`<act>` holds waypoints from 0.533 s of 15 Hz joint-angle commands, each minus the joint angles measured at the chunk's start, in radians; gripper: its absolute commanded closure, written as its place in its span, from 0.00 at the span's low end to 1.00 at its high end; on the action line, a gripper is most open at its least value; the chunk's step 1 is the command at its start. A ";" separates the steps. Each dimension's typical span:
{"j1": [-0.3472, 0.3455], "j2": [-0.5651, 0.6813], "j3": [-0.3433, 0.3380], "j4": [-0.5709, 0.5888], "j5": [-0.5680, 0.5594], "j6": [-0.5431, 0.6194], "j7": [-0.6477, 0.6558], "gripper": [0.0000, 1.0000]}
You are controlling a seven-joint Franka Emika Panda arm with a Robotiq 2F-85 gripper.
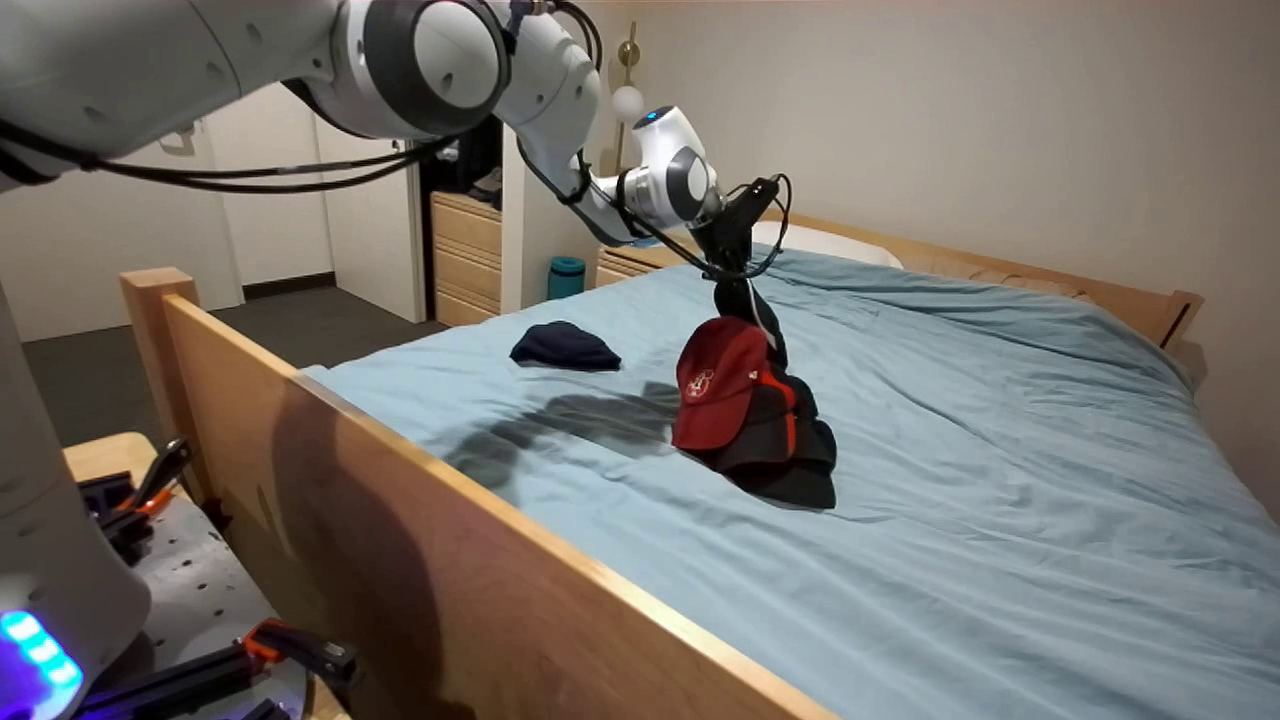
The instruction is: Place the black and white cap on top of the red cap
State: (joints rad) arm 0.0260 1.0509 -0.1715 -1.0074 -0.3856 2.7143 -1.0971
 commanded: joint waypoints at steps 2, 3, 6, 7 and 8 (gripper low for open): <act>0.005 -0.059 -0.042 -0.096 -0.056 0.088 0.105 0.95; 0.010 -0.072 -0.060 -0.121 -0.069 0.103 0.139 0.95; 0.042 -0.122 -0.134 -0.224 -0.121 0.162 0.270 0.95; 0.061 -0.148 -0.168 -0.270 -0.152 0.194 0.325 0.95; 0.089 -0.169 -0.214 -0.307 -0.187 0.222 0.389 0.95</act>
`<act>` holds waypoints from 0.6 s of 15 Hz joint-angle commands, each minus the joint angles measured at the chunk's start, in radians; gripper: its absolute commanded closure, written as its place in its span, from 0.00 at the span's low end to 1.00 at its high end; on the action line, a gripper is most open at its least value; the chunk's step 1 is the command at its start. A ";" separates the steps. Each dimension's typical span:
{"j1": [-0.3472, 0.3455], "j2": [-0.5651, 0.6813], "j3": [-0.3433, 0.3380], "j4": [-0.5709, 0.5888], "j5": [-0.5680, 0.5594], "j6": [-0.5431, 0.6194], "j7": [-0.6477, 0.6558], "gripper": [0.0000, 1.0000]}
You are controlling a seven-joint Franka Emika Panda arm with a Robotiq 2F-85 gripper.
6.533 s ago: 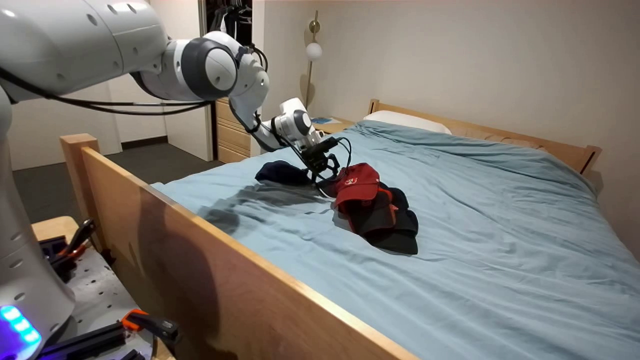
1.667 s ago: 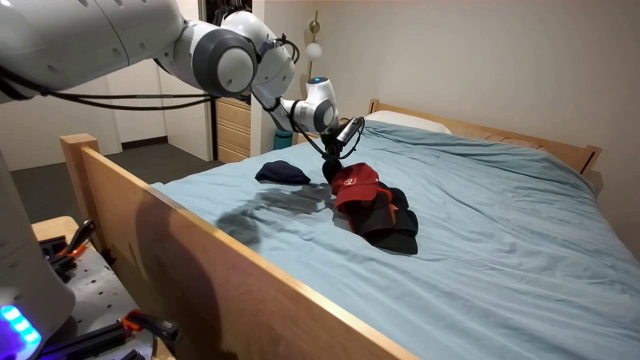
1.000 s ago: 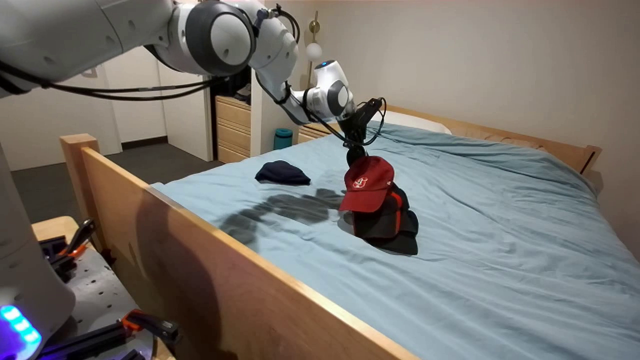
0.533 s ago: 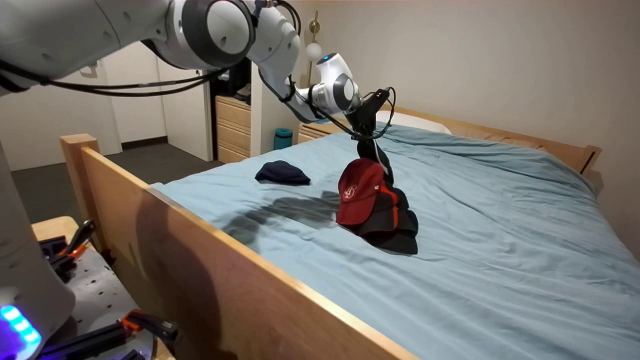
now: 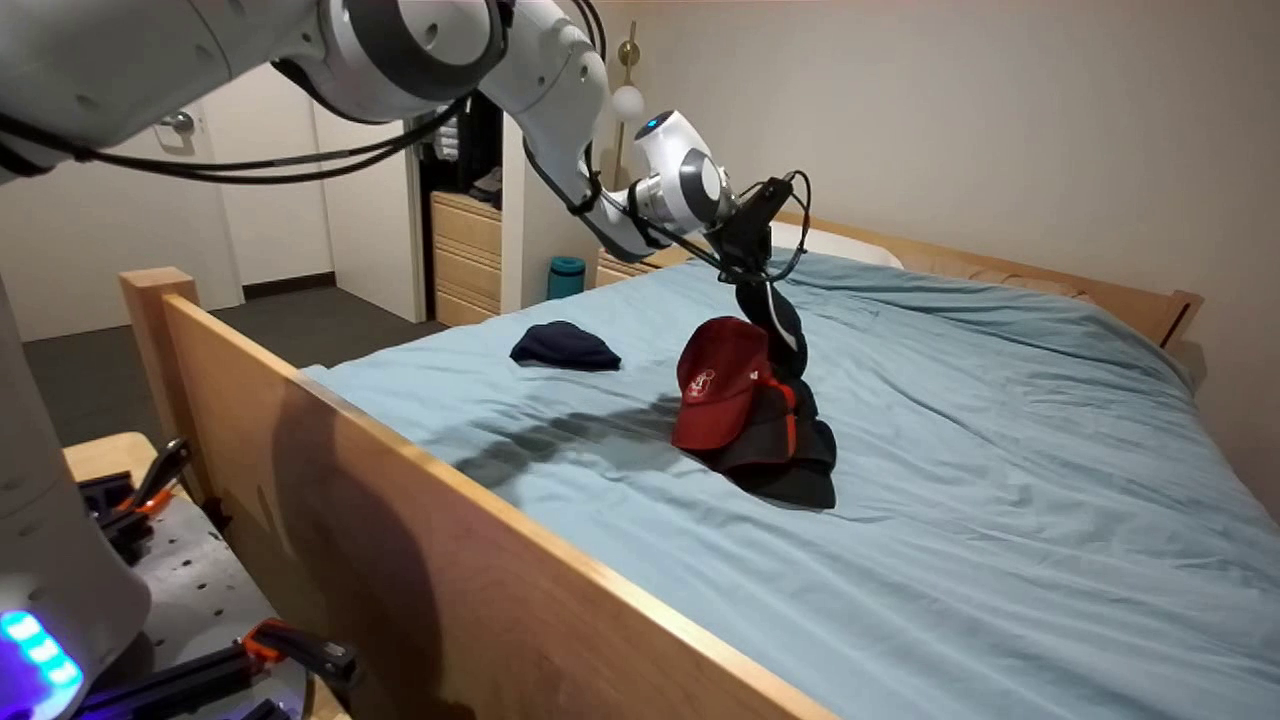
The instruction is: Place the black and white cap on top of the red cap
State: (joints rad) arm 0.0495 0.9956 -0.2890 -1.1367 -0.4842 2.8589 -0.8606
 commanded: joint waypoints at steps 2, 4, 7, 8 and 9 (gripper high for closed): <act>0.149 -0.159 -0.210 -0.259 -0.134 0.155 0.247 0.95; 0.264 -0.196 -0.349 -0.315 -0.192 0.199 0.331 0.95; 0.403 -0.262 -0.455 -0.403 -0.227 0.192 0.368 0.95; 0.444 -0.287 -0.473 -0.439 -0.229 0.182 0.372 0.95; 0.478 -0.329 -0.468 -0.494 -0.223 0.143 0.356 0.95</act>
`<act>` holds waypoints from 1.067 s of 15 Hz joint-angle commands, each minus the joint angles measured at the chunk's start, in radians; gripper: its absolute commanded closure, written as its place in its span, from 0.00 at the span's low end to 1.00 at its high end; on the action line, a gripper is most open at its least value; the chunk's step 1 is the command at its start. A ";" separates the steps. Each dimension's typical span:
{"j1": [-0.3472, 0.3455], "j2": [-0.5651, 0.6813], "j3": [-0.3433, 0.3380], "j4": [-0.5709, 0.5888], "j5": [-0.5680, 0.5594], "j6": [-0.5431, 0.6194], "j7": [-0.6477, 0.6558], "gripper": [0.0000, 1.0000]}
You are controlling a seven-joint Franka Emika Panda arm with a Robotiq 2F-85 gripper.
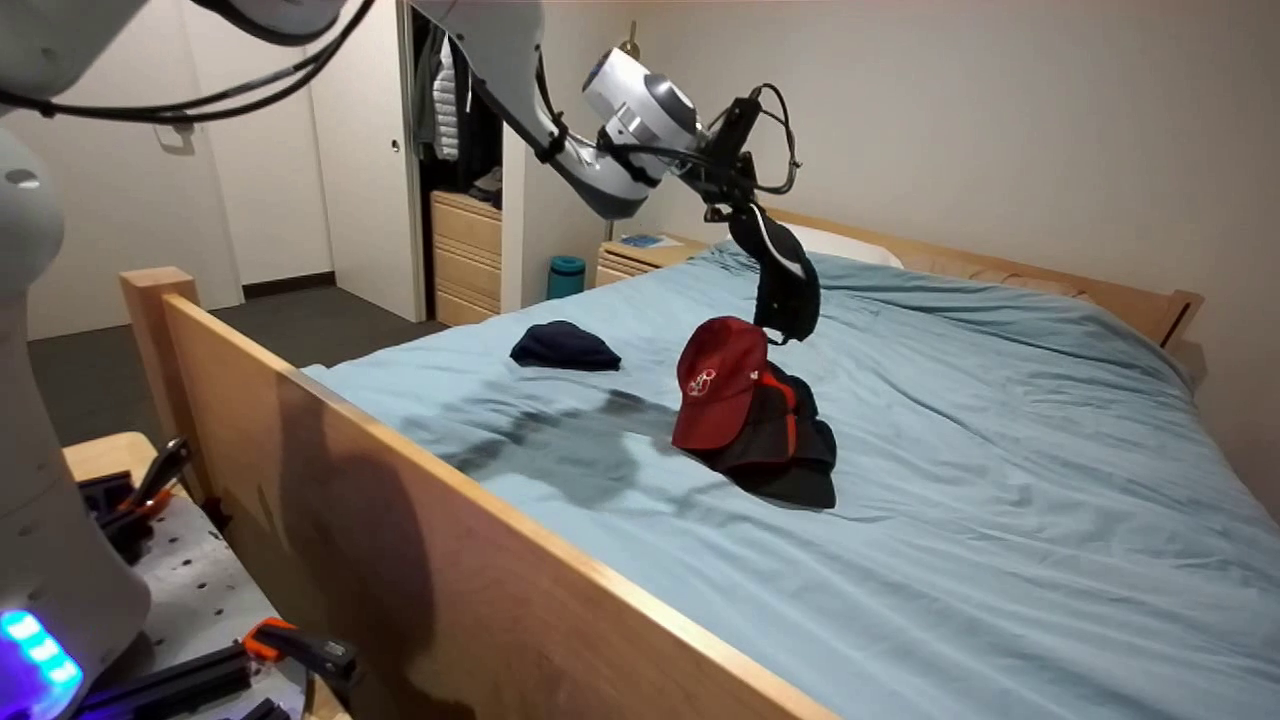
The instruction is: Place the black and white cap on top of the red cap
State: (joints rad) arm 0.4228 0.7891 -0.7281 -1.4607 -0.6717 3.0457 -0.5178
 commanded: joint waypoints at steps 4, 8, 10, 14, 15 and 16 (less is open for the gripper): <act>0.105 -0.268 0.097 -0.332 -0.177 -0.263 0.139 0.95; -0.055 -0.382 0.333 -0.451 -0.233 -0.489 0.206 0.95; -0.147 -0.393 0.450 -0.462 -0.189 -0.609 0.174 0.95; -0.310 -0.341 0.605 -0.391 -0.055 -0.839 0.079 0.95; -0.330 -0.323 0.613 -0.362 -0.056 -0.896 0.070 0.95; -0.357 -0.311 0.626 -0.344 -0.059 -0.907 0.037 0.95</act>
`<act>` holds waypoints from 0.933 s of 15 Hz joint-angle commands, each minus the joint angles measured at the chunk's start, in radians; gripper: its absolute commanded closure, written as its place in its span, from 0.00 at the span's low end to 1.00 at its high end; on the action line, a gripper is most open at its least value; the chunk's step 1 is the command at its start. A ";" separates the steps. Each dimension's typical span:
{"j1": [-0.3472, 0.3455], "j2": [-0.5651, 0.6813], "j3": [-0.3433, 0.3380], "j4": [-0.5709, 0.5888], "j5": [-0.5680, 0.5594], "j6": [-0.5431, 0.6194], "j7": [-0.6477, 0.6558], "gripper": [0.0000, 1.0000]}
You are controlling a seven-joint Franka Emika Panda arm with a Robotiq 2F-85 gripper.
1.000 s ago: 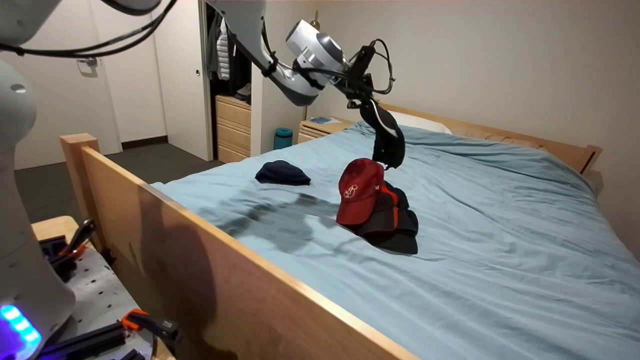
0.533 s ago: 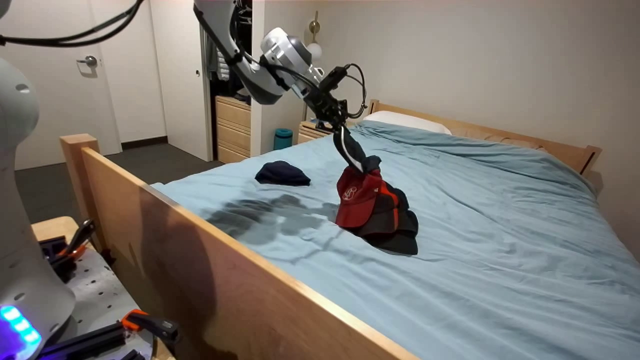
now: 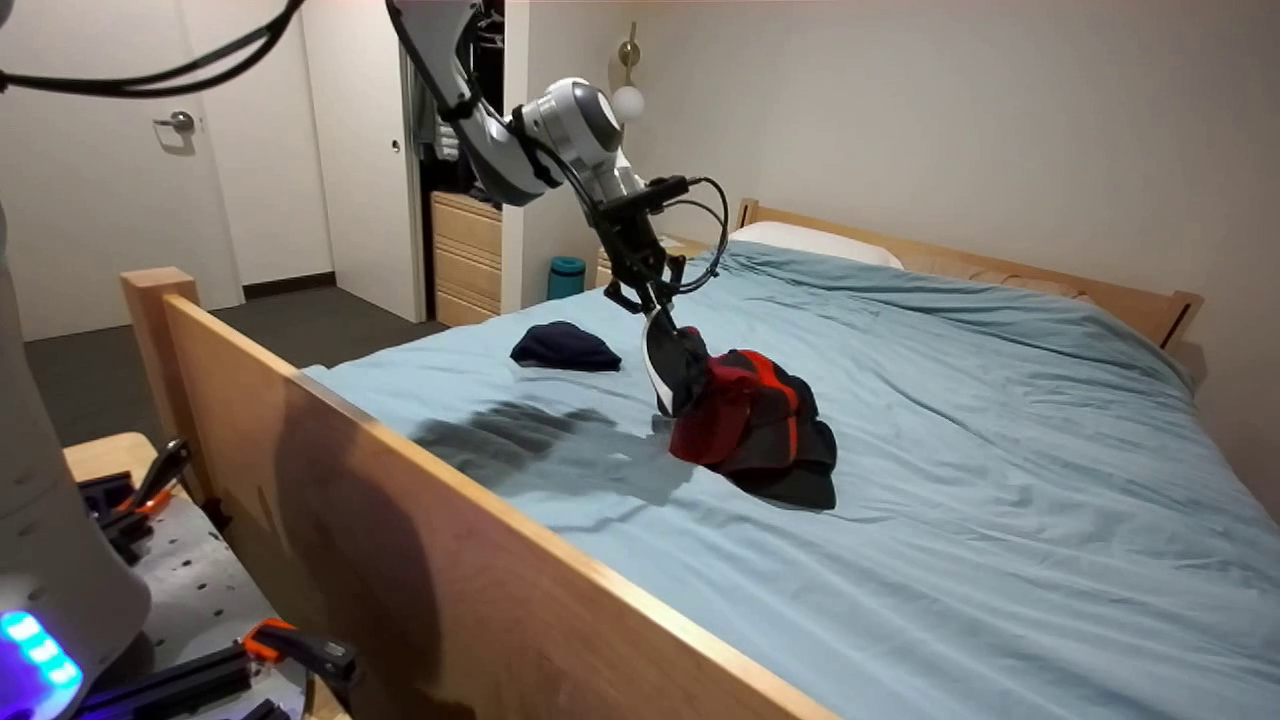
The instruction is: Place the black and white cap on top of the red cap
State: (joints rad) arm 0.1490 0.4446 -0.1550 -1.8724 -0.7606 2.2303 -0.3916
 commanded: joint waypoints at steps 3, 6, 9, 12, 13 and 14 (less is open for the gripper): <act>-0.154 0.103 0.075 0.160 -0.003 -0.041 -0.198 0.95; -0.196 0.156 0.111 0.257 0.013 -0.005 -0.349 0.95; -0.166 0.120 0.115 0.296 0.005 -0.059 -0.355 0.95; -0.130 0.067 0.108 0.324 -0.042 -0.025 -0.288 0.95; -0.117 0.051 0.106 0.337 -0.066 -0.001 -0.273 0.95; -0.108 0.039 0.108 0.353 -0.093 0.019 -0.268 0.95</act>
State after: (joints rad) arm 0.0172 0.5389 -0.0475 -1.5343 -0.7840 2.2067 -0.7039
